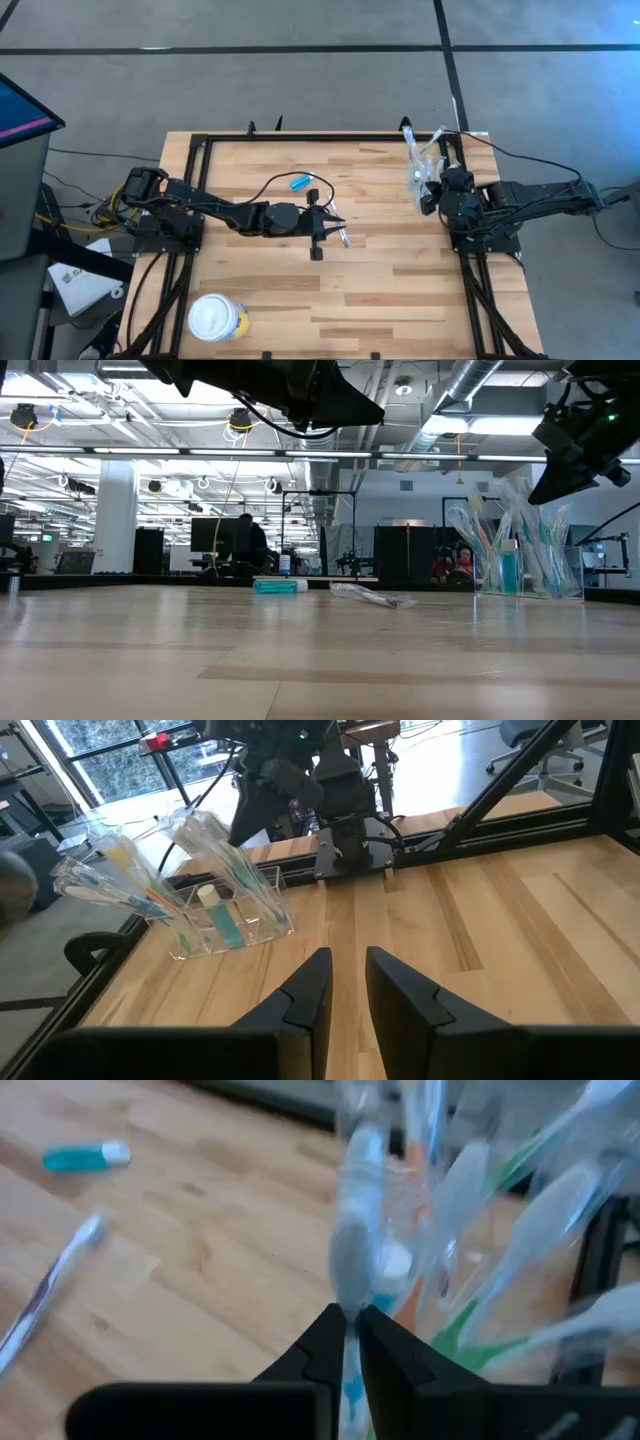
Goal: Pick & Place toothbrushing station
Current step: Put the blue toothbrush into the transparent organizer, then put the purple toothbrush into the transparent organizer
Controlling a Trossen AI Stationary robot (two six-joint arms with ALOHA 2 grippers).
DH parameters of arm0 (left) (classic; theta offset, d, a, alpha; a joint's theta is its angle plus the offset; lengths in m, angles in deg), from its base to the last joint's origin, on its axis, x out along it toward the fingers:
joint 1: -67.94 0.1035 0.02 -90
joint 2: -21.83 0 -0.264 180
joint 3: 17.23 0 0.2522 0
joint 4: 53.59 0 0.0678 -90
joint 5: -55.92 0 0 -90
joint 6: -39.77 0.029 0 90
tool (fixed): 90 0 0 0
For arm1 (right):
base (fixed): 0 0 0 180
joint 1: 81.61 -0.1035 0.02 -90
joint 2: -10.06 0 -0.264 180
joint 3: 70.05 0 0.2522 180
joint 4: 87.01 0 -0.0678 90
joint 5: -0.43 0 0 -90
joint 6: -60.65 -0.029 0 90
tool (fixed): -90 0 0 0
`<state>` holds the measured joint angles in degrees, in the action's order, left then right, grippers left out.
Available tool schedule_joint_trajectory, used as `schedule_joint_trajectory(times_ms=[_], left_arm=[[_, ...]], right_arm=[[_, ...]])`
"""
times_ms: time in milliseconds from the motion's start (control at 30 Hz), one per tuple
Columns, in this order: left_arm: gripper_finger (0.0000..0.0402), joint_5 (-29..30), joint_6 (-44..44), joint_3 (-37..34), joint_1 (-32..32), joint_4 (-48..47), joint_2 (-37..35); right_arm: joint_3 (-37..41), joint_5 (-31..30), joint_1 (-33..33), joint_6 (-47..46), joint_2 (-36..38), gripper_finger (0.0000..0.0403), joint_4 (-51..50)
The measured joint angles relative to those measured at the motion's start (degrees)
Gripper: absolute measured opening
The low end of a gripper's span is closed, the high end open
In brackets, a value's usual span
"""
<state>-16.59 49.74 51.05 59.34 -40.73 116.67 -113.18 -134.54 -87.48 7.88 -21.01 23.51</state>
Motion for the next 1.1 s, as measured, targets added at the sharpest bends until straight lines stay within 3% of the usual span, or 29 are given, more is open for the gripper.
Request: schedule_joint_trajectory(times_ms=[733,1100], left_arm=[[0.0061,0.0,0.0,0.0,0.0,0.0,0.0],[0.0061,0.0,0.0,0.0,0.0,0.0,0.0]], right_arm=[[-1.0,-0.4,0.0,-0.9,0.0,0.0138,-1.6],[-8.7,-3.1,0.0,2.1,0.0,0.0142,-5.6]])
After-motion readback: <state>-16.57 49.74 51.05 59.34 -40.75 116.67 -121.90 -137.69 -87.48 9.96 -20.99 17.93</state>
